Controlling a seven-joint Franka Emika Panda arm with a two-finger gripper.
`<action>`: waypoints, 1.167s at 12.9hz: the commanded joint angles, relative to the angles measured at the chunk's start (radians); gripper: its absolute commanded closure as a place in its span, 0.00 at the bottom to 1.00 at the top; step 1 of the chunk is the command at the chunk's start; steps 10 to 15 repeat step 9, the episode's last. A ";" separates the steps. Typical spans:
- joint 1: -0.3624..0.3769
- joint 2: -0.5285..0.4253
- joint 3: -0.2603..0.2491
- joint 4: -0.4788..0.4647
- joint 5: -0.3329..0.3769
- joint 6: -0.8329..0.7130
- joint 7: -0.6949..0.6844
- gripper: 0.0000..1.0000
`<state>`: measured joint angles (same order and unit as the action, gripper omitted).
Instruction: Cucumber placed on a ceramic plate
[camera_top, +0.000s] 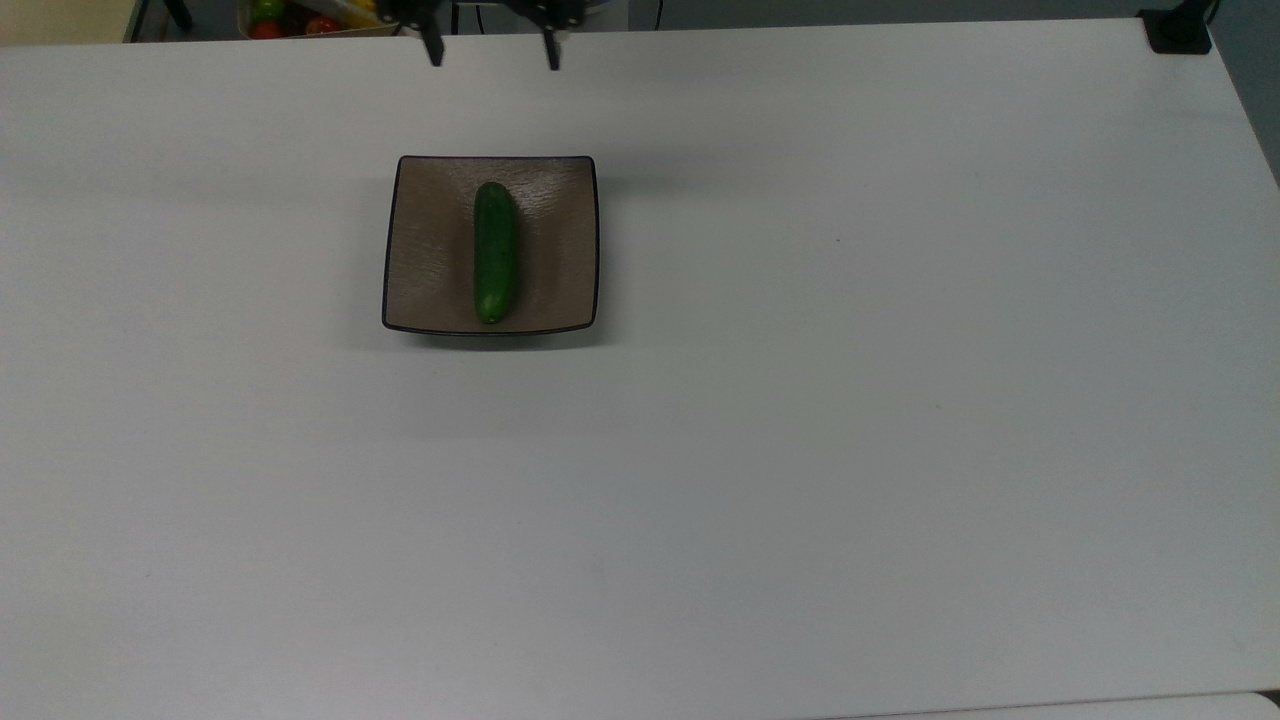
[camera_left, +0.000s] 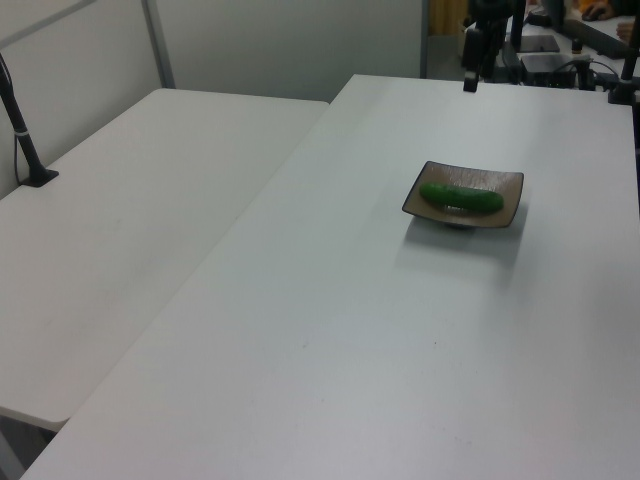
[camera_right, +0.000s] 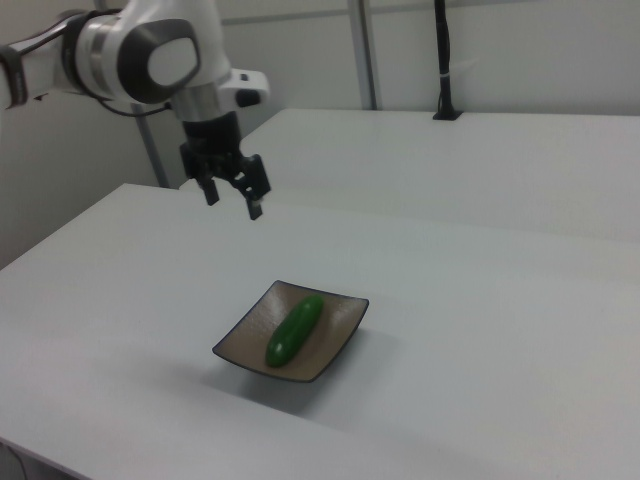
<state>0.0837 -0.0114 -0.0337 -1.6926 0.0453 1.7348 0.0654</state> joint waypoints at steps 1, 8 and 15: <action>0.002 0.004 0.054 -0.009 -0.068 -0.014 0.080 0.00; 0.001 0.014 0.054 -0.006 -0.070 0.012 0.051 0.00; 0.001 0.014 0.054 -0.004 -0.071 0.011 0.048 0.00</action>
